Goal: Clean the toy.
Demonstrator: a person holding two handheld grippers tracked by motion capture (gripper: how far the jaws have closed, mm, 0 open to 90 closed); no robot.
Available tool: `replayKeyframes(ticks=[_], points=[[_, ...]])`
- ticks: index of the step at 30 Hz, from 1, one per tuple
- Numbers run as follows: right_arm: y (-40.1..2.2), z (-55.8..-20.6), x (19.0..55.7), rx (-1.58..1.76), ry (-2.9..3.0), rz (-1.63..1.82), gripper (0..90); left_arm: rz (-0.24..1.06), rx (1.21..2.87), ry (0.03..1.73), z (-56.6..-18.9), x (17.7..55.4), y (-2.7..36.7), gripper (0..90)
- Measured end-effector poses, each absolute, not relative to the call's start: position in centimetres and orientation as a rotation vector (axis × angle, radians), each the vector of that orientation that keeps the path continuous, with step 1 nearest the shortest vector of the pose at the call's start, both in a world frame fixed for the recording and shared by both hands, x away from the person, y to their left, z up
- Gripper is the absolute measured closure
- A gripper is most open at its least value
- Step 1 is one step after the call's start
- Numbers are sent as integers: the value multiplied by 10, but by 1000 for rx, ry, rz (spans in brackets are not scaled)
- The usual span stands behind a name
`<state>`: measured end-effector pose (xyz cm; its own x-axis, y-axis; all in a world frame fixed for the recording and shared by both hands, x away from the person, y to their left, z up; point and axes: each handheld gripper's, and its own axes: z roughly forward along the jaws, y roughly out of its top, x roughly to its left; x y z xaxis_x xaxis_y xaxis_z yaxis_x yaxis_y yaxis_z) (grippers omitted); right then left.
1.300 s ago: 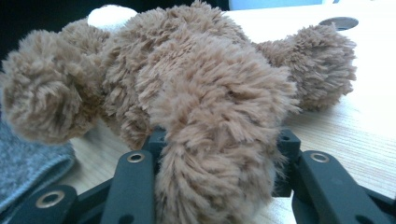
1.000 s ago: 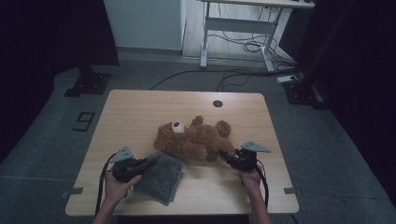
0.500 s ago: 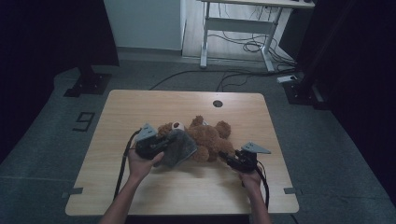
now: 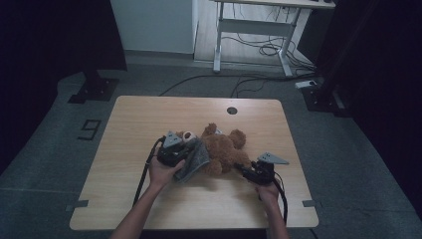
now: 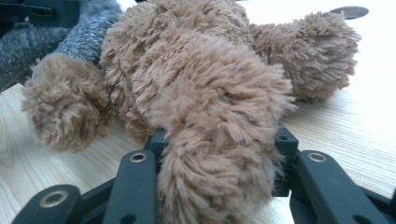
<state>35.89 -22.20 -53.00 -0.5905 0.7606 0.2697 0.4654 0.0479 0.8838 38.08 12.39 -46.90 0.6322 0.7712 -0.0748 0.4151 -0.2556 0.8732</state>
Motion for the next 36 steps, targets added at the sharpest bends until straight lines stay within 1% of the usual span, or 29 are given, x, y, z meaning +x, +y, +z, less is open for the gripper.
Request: replayKeyframes(ticks=[9, 15, 18, 20, 23, 25, 27, 28, 29, 33, 36], points=[[-225, -532, 359, 1249, 2057, 1588, 573, 500, 1852, 1038, -474, 372, 168, 806], [-226, -532, 359, 1255, 2058, 1606, 566, 507, 1848, 1068, -476, 371, 181, 805], [-226, -533, 360, 1260, 2058, 1616, 565, 489, 1816, 1051, -470, 370, 181, 806], [-226, -533, 360, 1259, 2058, 1619, 564, 481, 1800, 1025, -464, 369, 176, 808], [-226, -533, 360, 1257, 2059, 1621, 563, 468, 1801, 969, -452, 370, 157, 808], [-225, -533, 360, 1254, 2061, 1617, 563, 458, 1813, 936, -447, 372, 143, 808], [-226, -533, 360, 1252, 2063, 1616, 562, 441, 1837, 878, -439, 377, 114, 808], [-226, -533, 360, 1252, 2063, 1616, 562, 441, 1837, 878, -439, 377, 114, 808], [-226, -533, 360, 1253, 2063, 1617, 562, 429, 1844, 860, -438, 379, 102, 807], [-227, -533, 360, 1257, 2063, 1618, 562, 383, 1885, 825, -444, 383, 67, 807], [-228, -533, 360, 1262, 2069, 1613, 562, 385, 1916, 837, -456, 385, 57, 807]])
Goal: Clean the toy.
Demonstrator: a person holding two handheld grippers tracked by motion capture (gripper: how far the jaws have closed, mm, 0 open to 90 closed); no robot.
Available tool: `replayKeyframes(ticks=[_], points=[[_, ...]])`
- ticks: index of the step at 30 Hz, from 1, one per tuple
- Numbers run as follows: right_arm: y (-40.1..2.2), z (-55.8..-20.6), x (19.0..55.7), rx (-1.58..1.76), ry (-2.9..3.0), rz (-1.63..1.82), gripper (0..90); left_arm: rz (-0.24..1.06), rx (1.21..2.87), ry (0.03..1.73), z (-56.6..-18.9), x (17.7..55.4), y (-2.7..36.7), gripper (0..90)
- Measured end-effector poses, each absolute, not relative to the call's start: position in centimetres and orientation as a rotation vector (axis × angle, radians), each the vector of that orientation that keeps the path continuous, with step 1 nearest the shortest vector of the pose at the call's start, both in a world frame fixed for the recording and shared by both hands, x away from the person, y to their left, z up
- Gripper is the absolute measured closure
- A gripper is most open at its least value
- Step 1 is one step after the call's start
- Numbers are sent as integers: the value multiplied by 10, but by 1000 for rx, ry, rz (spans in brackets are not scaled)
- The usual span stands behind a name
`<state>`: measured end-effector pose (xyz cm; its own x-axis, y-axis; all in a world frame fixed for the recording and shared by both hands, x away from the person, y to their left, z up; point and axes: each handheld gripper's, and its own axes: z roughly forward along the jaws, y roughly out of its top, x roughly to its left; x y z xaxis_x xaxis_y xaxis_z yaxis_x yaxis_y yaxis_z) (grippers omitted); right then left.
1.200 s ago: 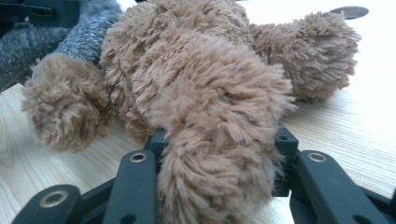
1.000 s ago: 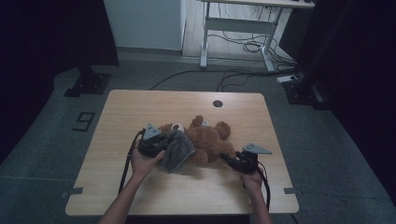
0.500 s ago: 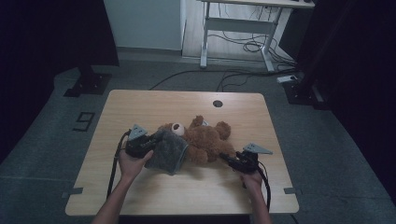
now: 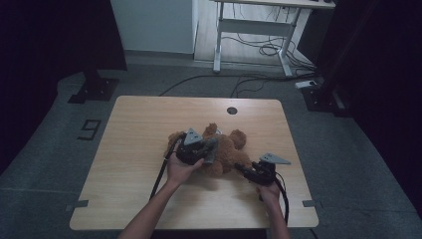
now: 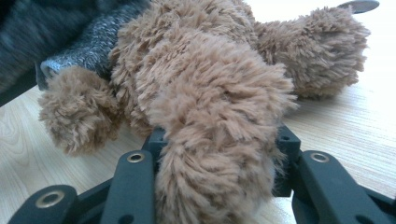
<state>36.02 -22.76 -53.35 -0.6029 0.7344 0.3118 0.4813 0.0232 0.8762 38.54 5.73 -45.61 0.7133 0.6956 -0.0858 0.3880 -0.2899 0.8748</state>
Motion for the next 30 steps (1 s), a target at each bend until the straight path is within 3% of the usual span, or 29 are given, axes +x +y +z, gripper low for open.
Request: replayKeyframes(ticks=[19, 30], points=[[-230, -534, 360, 1250, 2086, 1622, 563, 457, 1825, 1072, -486, 370, 177, 822], [-230, -535, 361, 1255, 2085, 1631, 562, 501, 1810, 1128, -488, 370, 192, 823]])
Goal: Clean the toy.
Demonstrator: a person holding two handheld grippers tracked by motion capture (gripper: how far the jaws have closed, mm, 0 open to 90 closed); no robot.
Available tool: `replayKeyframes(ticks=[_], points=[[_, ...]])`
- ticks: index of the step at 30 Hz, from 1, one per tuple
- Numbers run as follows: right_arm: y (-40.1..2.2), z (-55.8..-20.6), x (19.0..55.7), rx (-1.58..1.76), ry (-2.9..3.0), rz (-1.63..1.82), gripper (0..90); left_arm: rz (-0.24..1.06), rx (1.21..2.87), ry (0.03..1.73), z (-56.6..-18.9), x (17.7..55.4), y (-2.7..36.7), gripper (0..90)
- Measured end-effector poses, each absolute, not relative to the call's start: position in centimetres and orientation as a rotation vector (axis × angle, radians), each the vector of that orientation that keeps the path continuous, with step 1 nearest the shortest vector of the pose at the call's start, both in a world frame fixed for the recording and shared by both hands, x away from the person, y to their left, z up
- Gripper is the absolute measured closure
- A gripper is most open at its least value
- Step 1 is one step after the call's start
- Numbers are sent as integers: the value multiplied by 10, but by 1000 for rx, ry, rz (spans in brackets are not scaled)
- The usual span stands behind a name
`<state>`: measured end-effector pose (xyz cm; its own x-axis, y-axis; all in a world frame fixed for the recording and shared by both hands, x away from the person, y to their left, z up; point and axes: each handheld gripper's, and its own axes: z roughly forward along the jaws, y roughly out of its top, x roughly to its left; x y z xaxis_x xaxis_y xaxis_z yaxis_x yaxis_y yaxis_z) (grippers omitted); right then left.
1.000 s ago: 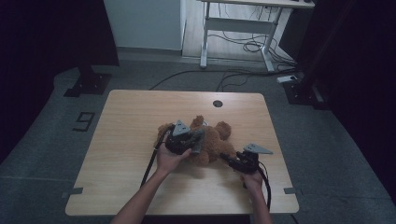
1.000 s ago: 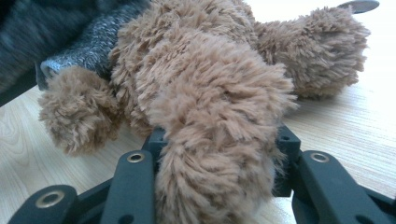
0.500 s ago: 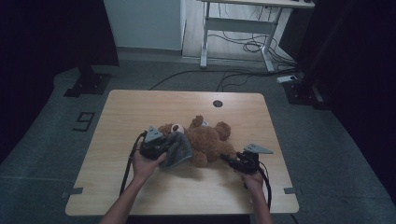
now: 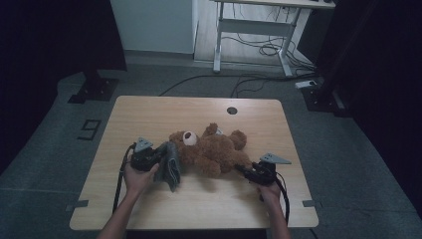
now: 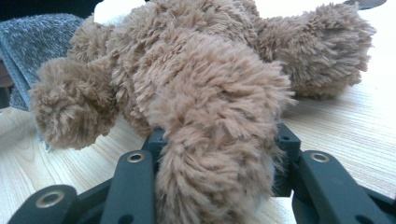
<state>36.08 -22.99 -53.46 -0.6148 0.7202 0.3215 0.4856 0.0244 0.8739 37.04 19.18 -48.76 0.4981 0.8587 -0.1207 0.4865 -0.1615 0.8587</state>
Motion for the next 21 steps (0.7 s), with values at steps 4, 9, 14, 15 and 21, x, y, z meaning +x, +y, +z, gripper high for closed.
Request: replayKeyframes(ticks=[4, 9, 14, 15, 21], points=[[-230, -535, 362, 1256, 2078, 1645, 562, 517, 1798, 995, -455, 360, 163, 823], [-229, -536, 362, 1254, 2075, 1649, 562, 495, 1828, 904, -439, 367, 121, 821], [-230, -535, 362, 1252, 2077, 1650, 562, 431, 1884, 857, -440, 382, 73, 820], [-230, -535, 361, 1252, 2079, 1647, 562, 415, 1909, 853, -445, 385, 63, 819], [-232, -535, 361, 1239, 2089, 1639, 562, 382, 1920, 885, -466, 387, 61, 817]])
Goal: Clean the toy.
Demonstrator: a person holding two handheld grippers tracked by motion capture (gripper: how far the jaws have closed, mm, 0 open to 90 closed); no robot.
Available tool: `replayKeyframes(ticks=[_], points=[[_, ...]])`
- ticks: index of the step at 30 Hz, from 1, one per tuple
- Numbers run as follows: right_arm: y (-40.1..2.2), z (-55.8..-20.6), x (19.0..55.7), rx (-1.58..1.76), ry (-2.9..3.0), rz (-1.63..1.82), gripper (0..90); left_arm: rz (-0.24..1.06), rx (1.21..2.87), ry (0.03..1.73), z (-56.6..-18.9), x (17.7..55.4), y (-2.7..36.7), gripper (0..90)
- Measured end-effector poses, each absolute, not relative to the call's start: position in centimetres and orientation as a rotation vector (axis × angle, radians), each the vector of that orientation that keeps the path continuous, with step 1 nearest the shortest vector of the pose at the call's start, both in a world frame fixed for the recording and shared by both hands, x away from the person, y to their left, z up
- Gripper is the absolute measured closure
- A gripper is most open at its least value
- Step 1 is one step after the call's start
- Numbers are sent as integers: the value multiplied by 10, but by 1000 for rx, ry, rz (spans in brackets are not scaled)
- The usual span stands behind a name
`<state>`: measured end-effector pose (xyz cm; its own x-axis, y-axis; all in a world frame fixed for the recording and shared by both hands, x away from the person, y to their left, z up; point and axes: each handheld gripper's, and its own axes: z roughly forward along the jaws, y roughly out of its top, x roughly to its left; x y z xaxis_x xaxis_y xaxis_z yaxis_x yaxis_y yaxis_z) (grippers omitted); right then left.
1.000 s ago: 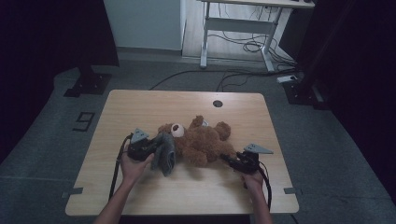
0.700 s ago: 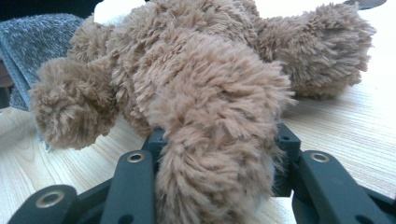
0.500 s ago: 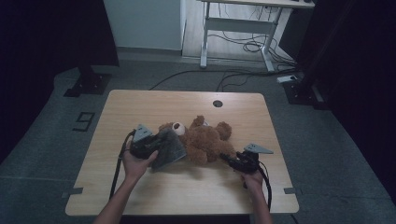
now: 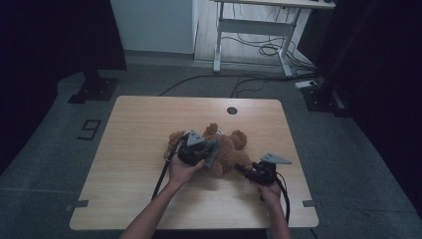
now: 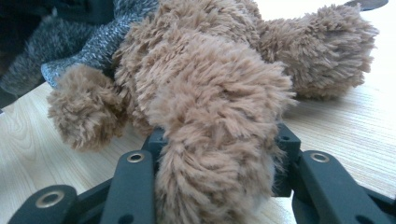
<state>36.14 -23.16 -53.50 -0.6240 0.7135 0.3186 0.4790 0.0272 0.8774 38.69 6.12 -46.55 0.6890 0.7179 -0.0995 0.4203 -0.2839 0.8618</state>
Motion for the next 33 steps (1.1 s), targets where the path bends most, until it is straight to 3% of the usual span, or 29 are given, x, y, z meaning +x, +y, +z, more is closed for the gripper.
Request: replayKeyframes(ticks=[18, 26, 33], points=[[-233, -536, 362, 1233, 2100, 1657, 561, 427, 1829, 1076, -482, 372, 174, 814], [-233, -538, 363, 1242, 2100, 1678, 561, 417, 1830, 1197, -503, 381, 198, 814], [-234, -538, 363, 1241, 2095, 1678, 562, 434, 1783, 1135, -482, 372, 198, 815]])
